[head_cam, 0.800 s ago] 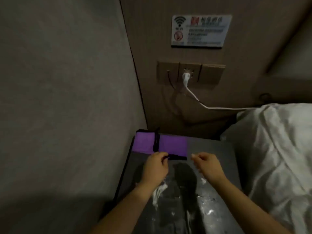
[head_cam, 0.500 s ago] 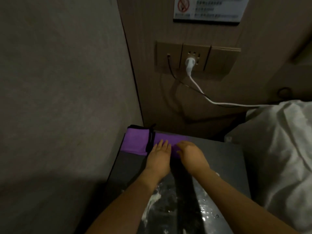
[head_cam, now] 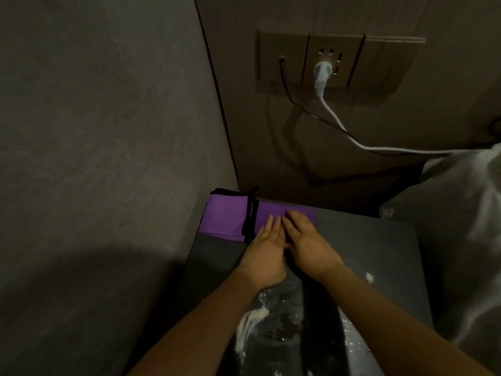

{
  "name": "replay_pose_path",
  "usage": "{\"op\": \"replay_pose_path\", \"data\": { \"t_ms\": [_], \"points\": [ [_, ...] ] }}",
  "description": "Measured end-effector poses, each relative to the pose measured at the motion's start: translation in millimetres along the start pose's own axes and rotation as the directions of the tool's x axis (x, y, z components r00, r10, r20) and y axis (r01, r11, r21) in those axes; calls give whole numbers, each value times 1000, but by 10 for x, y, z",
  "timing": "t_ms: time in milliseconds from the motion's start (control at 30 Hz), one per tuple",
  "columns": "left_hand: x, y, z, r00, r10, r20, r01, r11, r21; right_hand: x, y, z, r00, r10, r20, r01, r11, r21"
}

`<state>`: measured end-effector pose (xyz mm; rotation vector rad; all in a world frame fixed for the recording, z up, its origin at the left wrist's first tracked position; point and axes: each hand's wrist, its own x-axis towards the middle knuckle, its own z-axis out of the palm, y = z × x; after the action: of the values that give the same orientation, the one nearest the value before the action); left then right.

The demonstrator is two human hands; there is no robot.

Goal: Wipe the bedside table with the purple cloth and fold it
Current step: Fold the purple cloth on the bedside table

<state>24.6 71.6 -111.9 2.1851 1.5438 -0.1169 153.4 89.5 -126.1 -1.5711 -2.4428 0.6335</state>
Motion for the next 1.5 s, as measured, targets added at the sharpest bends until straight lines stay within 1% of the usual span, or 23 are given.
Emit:
{"op": "replay_pose_path", "data": {
  "t_ms": [233, 400, 667, 833, 1000, 1067, 1333, 1400, 1500],
  "points": [
    [9, -8, 14, 1000, -6, 21, 5, 1000, 31, -15, 23, 93, 999, -17, 43, 19, 999, -33],
    [-42, 18, 41, 1000, -3, 19, 3, 1000, 14, -65, 28, 143, 999, 23, 50, -24, 1000, 17],
    [-250, 87, 109, 999, 9, 53, -11, 999, 31, -308, -51, 230, 998, 54, 21, -54, 998, 16],
    [-423, 104, 140, 998, 29, 48, -31, 999, 44, -435, -109, 304, 999, 41, 17, -42, 999, 18],
    [-531, 89, 187, 999, 31, 39, -31, 1000, 0, -517, -145, 405, 998, 55, 9, -55, 999, -3],
    [-579, 90, 197, 999, 28, 40, -27, 999, -18, -540, -171, 433, 998, 62, -10, -62, 998, 15],
    [-813, 18, 303, 998, 36, 44, -36, 999, -16, -718, -367, 536, 997, 73, -27, -72, 997, 22],
    [-872, -24, 293, 998, 38, 41, -36, 999, -27, -732, -433, 545, 997, 60, -57, -58, 998, 20],
    [-959, -82, 291, 998, 32, 51, -31, 999, -26, -764, -544, 550, 998, 48, -31, -47, 998, 31]
  ]
}}
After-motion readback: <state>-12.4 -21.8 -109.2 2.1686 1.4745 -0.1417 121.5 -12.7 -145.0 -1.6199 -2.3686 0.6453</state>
